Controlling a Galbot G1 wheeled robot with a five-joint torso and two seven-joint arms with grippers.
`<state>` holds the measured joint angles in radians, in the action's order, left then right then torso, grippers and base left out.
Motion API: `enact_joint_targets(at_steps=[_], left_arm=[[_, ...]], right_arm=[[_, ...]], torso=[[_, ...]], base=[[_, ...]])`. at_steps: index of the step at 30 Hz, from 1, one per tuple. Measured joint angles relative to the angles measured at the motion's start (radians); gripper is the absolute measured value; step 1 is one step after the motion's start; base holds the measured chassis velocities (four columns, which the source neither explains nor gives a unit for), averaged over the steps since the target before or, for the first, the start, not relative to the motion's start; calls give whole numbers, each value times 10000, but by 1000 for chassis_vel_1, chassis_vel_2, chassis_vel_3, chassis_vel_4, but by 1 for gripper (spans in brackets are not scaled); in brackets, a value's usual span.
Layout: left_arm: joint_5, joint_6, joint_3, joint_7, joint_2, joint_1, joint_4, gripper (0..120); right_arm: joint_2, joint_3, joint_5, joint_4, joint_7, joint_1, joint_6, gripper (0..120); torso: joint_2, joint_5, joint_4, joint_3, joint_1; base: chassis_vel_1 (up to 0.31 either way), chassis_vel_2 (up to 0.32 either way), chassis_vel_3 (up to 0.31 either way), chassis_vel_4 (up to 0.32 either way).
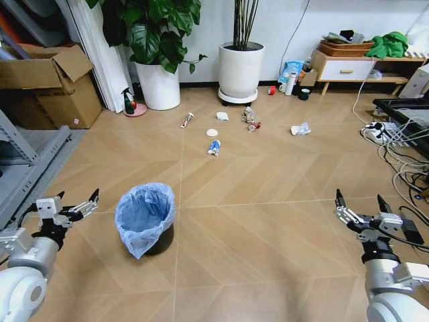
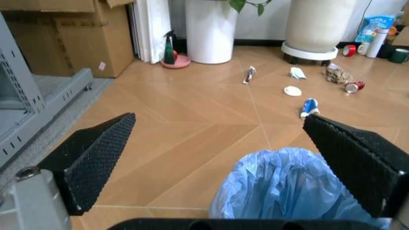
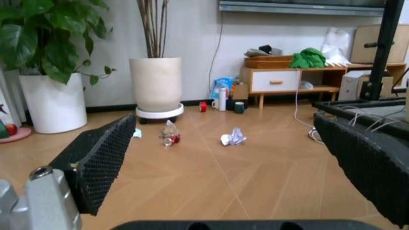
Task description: Pick up the trash bin and place the garbage on the floor into it.
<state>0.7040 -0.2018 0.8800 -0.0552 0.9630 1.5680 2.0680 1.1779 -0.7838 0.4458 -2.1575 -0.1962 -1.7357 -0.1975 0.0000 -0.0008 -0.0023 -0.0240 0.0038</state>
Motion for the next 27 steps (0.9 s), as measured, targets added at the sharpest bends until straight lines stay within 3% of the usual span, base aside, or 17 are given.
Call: enact_joint_targets(at_steps=[13, 18, 27], left_arm=[[242, -202, -56, 101, 2, -39, 1, 100], [638, -420, -475, -19, -186, -332, -285, 100], [2089, -1609, -1808, -1425, -495, -844, -919, 100]], right_arm=[[252, 56, -129, 22, 149, -49, -65, 100], [358, -195, -128, -103, 196, -278, -100, 100], [231, 21, -91, -205, 241, -166, -124, 100]], torso=[[0, 2, 2, 0, 0], [0, -3, -2, 0, 0], [0, 4, 2, 0, 0]], base=[[0, 0, 0, 0], [0, 0, 0, 0], [0, 0, 0, 0]])
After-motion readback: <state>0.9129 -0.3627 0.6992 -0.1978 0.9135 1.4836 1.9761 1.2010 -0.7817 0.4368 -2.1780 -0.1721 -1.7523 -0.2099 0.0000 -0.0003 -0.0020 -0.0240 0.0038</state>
